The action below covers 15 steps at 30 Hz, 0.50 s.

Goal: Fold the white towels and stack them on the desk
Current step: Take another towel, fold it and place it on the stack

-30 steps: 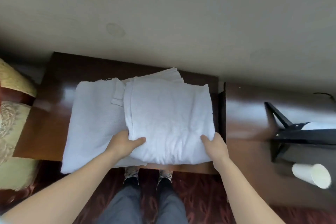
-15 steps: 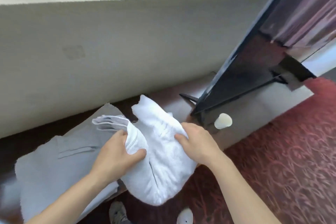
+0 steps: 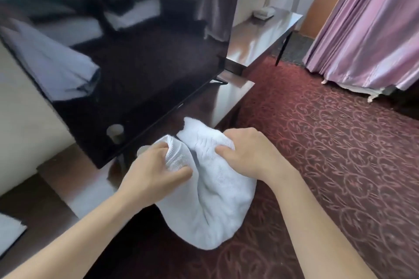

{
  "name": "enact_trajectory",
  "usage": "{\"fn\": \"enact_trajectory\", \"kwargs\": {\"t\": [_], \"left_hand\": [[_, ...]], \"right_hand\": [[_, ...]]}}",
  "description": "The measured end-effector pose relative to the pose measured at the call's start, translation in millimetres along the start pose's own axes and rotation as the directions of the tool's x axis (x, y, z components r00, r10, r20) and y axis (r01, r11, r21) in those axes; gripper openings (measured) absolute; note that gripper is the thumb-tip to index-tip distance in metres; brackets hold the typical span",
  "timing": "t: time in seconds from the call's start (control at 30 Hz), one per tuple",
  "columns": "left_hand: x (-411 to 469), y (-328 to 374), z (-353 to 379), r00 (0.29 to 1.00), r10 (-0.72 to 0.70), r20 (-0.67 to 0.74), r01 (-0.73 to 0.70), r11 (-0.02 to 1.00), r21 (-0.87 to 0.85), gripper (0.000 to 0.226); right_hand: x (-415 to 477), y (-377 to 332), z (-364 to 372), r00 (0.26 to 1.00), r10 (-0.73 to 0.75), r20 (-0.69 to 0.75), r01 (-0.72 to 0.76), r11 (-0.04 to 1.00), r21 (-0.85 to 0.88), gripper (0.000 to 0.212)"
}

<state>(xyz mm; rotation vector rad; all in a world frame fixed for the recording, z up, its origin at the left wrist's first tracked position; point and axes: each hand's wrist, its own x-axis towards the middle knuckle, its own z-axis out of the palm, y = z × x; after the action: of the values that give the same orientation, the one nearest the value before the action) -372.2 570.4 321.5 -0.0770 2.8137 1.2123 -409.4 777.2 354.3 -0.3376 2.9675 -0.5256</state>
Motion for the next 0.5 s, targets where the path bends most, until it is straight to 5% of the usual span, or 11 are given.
{"fn": "enact_trajectory", "kwargs": {"t": [0.37, 0.5], "left_hand": [[175.0, 145.4, 147.9, 0.961, 0.19, 0.2, -0.193, 0.981, -0.001, 0.042], [278.1, 182.2, 186.6, 0.941, 0.229, 0.251, -0.207, 0.972, -0.111, 0.027]], "right_hand": [[53.7, 211.2, -69.2, 0.929, 0.325, -0.176, -0.323, 0.945, 0.044, 0.035], [125.2, 268.0, -90.4, 0.89, 0.411, -0.196, -0.416, 0.909, 0.017, 0.034]]}}
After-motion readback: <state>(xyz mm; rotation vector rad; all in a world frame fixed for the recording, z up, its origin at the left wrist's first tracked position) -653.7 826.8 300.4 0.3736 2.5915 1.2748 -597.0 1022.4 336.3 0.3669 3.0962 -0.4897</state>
